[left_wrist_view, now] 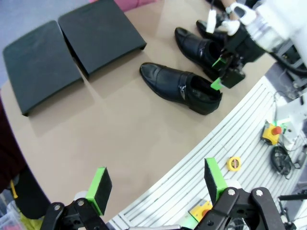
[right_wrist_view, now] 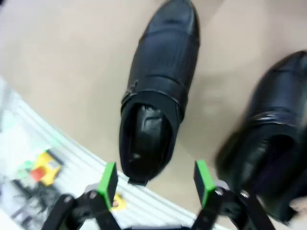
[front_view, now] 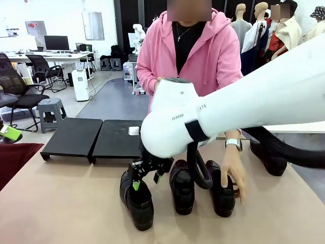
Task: Organize the shoes by placing them on the stand.
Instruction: Pick up one Shoe and place it in the middle of the table.
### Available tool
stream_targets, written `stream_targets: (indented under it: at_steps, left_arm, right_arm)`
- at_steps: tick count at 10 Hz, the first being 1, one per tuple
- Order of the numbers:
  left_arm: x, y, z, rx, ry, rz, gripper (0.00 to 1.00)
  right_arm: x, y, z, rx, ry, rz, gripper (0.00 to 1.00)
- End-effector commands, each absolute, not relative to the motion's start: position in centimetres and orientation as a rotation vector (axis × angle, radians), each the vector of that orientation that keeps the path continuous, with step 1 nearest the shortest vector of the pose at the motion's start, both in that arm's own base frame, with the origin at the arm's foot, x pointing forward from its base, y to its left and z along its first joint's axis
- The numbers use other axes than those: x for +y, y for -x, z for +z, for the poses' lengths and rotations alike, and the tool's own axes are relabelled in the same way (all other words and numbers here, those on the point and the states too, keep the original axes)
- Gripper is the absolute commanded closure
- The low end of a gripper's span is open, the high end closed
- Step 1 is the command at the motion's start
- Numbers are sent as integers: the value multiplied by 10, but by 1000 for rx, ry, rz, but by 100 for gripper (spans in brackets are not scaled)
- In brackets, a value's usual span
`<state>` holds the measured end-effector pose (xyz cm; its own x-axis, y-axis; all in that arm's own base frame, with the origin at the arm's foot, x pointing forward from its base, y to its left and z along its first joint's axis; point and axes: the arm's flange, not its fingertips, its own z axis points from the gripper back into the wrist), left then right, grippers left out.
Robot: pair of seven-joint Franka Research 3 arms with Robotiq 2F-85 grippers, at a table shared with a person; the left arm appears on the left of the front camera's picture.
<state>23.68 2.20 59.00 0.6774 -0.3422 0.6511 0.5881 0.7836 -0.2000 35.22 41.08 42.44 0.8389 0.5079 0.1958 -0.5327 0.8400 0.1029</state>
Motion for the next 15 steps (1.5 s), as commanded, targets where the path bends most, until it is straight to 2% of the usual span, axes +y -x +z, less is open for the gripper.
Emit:
stream_targets:
  at_steps: [1,3,4,5,8,10,12,13,15]
  left_arm:
    - [24,-236,590,-637,426,-556,0]
    - [24,-236,590,-637,426,-556,0]
    - [24,-236,590,-637,426,-556,0]
    - [24,-236,590,-637,426,-556,0]
    - [24,-236,590,-637,426,-556,0]
    - [24,-236,590,-637,426,-556,0]
    - [24,-236,590,-637,426,-556,0]
    - [24,-236,590,-637,426,-556,0]
    - [24,-236,590,-637,426,-556,0]
  right_arm:
    - [443,-320,446,-263,28,622,0]
    - [458,-302,437,-212,64,645,0]
    - [448,-309,441,-233,56,605,0]
    - [430,-319,455,-158,30,535,0]
    - [391,-345,476,-108,18,411,0]
    - [428,-310,463,-24,-36,567,0]
    - [443,-275,439,-20,30,682,0]
    - [432,-285,445,-59,4,629,0]
    - [361,-336,489,-56,-53,460,0]
